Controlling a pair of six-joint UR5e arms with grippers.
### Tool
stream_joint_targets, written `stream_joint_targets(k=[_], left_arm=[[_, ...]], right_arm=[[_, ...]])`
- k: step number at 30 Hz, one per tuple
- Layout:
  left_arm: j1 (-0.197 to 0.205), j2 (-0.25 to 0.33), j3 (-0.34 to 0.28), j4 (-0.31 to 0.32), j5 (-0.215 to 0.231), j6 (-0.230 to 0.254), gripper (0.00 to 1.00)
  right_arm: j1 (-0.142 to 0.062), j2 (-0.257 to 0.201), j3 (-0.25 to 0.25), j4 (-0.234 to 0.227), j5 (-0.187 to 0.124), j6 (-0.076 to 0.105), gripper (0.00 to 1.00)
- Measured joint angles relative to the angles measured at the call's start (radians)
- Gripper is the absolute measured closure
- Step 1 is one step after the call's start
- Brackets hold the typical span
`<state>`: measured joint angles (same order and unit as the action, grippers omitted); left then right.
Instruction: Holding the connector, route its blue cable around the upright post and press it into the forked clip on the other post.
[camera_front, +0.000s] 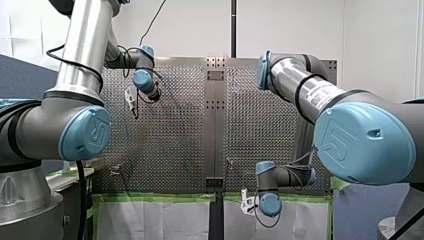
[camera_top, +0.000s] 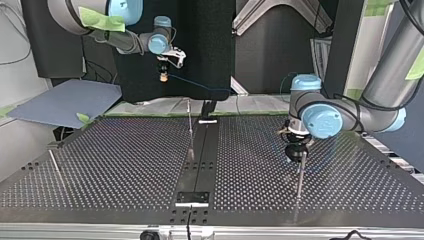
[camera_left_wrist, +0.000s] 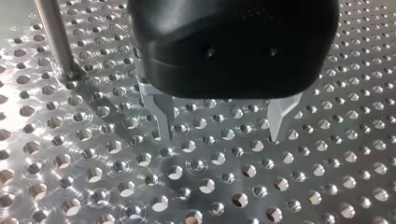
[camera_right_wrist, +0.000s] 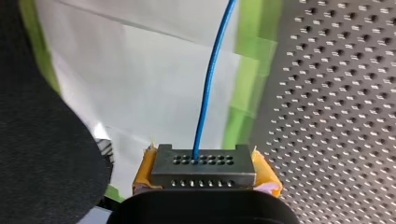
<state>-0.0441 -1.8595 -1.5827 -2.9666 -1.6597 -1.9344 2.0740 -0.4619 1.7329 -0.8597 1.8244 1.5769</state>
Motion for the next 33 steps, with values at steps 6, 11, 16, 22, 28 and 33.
stream_joint_targets(k=[6,11,16,22,28,33], left_arm=[[-0.006,0.000,0.000,-0.006,-0.006,0.005,0.00],[-0.012,0.000,0.000,-0.011,-0.014,0.010,0.00],[-0.017,0.000,0.000,-0.015,-0.017,0.012,0.00],[-0.024,0.000,-0.001,-0.022,-0.024,0.017,0.00],[-0.030,0.000,-0.001,-0.026,-0.033,0.024,0.00],[-0.035,0.001,-0.001,-0.033,-0.034,0.024,0.00]], right_arm=[[-0.008,-0.054,0.042,-0.023,0.000,0.006,1.00],[-0.015,-0.097,0.069,-0.026,-0.003,0.008,1.00],[-0.020,-0.137,0.084,-0.015,-0.010,0.009,1.00],[-0.022,-0.184,0.088,-0.003,-0.035,0.009,1.00],[-0.022,-0.234,0.089,-0.008,-0.072,0.009,1.00],[-0.023,-0.269,0.089,-0.020,-0.110,0.012,1.00]])
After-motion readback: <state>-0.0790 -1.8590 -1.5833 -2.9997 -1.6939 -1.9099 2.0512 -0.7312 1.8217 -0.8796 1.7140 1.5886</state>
